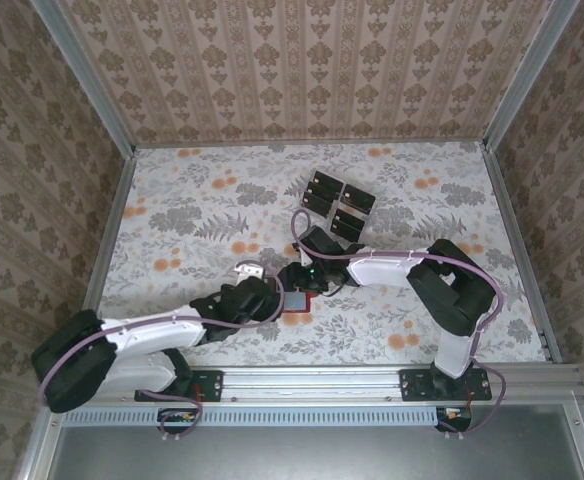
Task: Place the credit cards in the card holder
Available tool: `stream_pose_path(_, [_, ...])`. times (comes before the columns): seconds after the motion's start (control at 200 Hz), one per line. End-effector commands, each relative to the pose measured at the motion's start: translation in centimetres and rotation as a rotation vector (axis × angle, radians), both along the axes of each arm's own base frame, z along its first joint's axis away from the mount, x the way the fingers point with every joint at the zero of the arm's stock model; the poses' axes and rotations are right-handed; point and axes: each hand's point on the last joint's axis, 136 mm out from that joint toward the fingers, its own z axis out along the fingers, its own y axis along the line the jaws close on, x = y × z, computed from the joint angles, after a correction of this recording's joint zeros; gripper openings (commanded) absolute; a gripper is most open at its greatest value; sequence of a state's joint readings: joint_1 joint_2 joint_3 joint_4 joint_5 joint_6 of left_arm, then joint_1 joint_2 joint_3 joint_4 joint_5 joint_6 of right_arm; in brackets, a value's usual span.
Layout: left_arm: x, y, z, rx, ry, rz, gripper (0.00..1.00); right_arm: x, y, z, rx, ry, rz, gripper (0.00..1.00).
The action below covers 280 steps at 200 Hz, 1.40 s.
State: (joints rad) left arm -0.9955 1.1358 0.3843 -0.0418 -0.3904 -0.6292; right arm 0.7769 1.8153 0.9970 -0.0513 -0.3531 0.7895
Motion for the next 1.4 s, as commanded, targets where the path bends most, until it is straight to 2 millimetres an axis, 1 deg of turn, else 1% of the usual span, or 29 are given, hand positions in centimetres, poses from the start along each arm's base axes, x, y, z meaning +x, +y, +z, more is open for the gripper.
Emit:
stream_pose_path(0.0, [-0.3,1.5,1.1,-0.014,-0.035,0.047,1.00,0.0,1.4,1.6,0.037,0.002,0.022,0.55])
stream_pose_path(0.165, [-0.6,4.0,3.3,-0.078,-0.095,0.133,1.00,-0.2,2.8,2.1,0.025,0.010,0.050,0.56])
stream_pose_path(0.21, [-0.8,4.7,3.7,-0.093,-0.105,0.150,1.00,-0.2,3.3,2.2,0.018,0.013,0.061,0.56])
stream_pose_path(0.28, [-1.0,5.4,4.5,-0.135,-0.126,0.166,1.00,-0.1,4.0,2.3,0.006,0.013,0.075,0.57])
stream_pose_path(0.38, [-1.3,6.2,5.1,-0.182,-0.141,0.186,1.00,0.1,5.0,2.0,-0.015,0.022,0.092,0.57])
stream_pose_path(0.58, [-1.7,7.2,5.1,-0.205,-0.127,0.220,1.00,0.7,6.6,0.1,-0.061,0.056,0.120,0.57])
stream_pose_path(0.69, [-1.9,7.3,4.8,-0.204,-0.112,0.221,1.00,0.8,7.0,-0.7,-0.070,0.072,0.123,0.57])
stream_pose_path(0.775, [-1.9,7.2,4.7,-0.208,-0.106,0.219,1.00,0.9,7.2,-0.8,-0.068,0.078,0.121,0.56])
stream_pose_path(0.87, [-2.0,7.1,4.8,-0.217,-0.102,0.217,1.00,0.9,7.4,-0.4,-0.057,0.076,0.121,0.56])
stream_pose_path(0.95, [-2.0,7.1,4.9,-0.215,-0.101,0.213,1.00,1.1,7.6,0.6,-0.038,0.060,0.123,0.56])
stream_pose_path(1.015, [-2.0,7.1,5.1,-0.216,-0.103,0.211,1.00,1.3,7.8,2.2,-0.015,0.035,0.132,0.57])
stream_pose_path(1.085, [-2.0,7.2,5.3,-0.209,-0.103,0.214,1.00,1.7,7.7,4.6,0.021,-0.012,0.137,0.57])
stream_pose_path(1.185, [-1.9,7.2,5.6,-0.210,-0.104,0.218,1.00,2.5,6.9,8.6,0.080,-0.096,0.138,0.57])
stream_pose_path(1.255, [-1.8,7.3,5.7,-0.201,-0.098,0.225,1.00,3.1,5.4,10.9,0.091,-0.158,0.134,0.57])
stream_pose_path(1.285, [-1.7,7.3,5.8,-0.197,-0.096,0.229,1.00,3.4,4.5,11.6,0.078,-0.183,0.132,0.56])
stream_pose_path(1.36, [-1.5,7.2,5.7,-0.176,-0.082,0.232,1.00,4.6,1.6,12.9,0.010,-0.248,0.110,0.56])
stream_pose_path(1.395, [-1.4,7.2,5.7,-0.166,-0.076,0.232,1.00,5.1,0.0,13.1,-0.039,-0.272,0.101,0.57])
